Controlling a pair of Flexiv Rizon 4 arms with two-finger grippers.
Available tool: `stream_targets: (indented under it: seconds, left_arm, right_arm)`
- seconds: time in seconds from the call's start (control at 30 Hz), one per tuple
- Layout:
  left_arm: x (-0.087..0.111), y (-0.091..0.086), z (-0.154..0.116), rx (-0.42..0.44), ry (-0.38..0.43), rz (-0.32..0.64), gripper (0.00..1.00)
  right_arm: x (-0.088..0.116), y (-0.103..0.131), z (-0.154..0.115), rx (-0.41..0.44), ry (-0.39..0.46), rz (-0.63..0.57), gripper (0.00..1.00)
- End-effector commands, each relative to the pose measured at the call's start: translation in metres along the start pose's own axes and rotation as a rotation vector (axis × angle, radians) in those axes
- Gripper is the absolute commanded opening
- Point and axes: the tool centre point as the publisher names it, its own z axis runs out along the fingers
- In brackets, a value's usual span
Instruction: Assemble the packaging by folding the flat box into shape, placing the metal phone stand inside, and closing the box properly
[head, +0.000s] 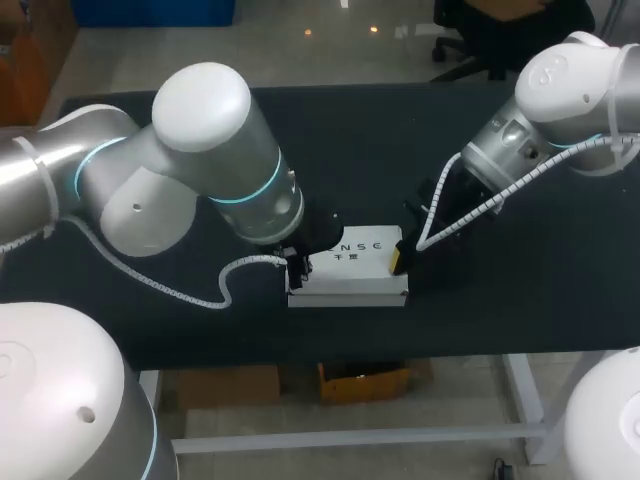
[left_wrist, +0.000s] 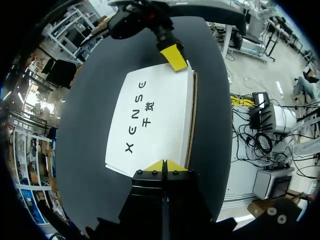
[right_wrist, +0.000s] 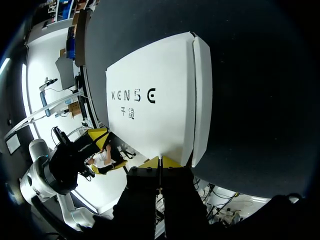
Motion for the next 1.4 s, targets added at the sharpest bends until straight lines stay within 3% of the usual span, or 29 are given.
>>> stream_targets:
  seconds: [0.03, 1.4]
  left_arm:
    - [0.001, 0.000, 0.004, 0.013, 0.008, 0.001, 0.00]
    - [0.006, 0.010, 0.025, -0.003, 0.048, -0.018, 0.00]
  right_arm:
    - [-0.002, 0.000, 0.001, -0.001, -0.001, 0.004, 0.00]
    - [-0.016, 0.005, 0.015, 0.016, 0.016, 0.044, 0.00]
